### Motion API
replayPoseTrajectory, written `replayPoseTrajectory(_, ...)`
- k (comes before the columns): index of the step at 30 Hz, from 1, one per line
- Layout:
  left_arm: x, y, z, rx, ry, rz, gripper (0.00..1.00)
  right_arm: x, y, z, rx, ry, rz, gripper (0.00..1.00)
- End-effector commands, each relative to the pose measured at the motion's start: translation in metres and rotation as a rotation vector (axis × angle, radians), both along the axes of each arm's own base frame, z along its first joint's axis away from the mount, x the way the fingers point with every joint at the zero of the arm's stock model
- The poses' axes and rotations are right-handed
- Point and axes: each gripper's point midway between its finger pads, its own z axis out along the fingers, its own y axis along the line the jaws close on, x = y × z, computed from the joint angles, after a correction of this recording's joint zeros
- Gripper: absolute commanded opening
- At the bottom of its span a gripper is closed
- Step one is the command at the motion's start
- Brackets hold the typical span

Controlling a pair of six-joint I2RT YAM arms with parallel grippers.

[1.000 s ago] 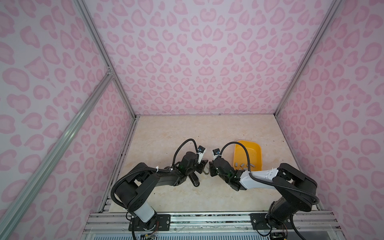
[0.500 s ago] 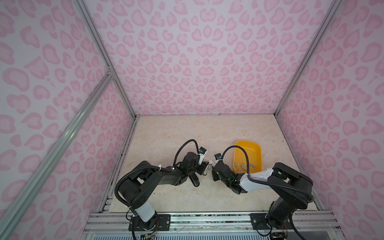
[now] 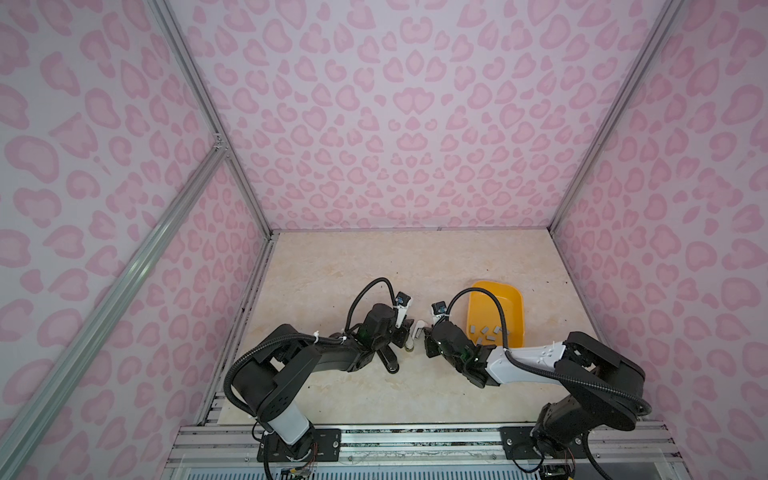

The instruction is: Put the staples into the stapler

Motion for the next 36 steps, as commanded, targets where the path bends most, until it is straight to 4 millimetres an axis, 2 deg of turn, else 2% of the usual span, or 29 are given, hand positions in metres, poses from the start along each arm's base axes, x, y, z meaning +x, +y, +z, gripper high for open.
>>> replayPoseTrajectory(1,0.003,0.004,-0.001,0.025,0.004,0.025,0.31,-0.003,-0.014,-0.005,-0.038,0.009,-0.038,0.27)
replayPoseTrajectory(7,0.002,0.005,-0.015,0.073,0.046,0.02,0.27,-0.007,-0.025,-0.018,-0.067,0.038,-0.076,0.24)
replayPoseTrajectory(12,-0.004,0.003,-0.025,0.116,0.082,-0.013,0.25,-0.011,-0.022,-0.027,-0.064,0.069,-0.059,0.23)
replayPoseTrajectory(16,-0.006,0.008,-0.034,0.142,0.091,0.0,0.24,-0.014,-0.017,-0.028,-0.052,0.068,-0.046,0.33)
replayPoseTrajectory(24,-0.008,0.007,-0.033,0.143,0.093,-0.013,0.22,-0.014,-0.001,-0.016,-0.05,0.031,-0.01,0.33)
replayPoseTrajectory(29,-0.008,0.005,-0.031,0.133,0.09,-0.021,0.21,-0.01,-0.003,-0.027,-0.112,0.043,-0.03,0.38)
replayPoseTrajectory(36,-0.008,0.003,-0.03,0.126,0.087,-0.025,0.21,-0.007,-0.009,-0.039,-0.174,0.051,-0.045,0.38)
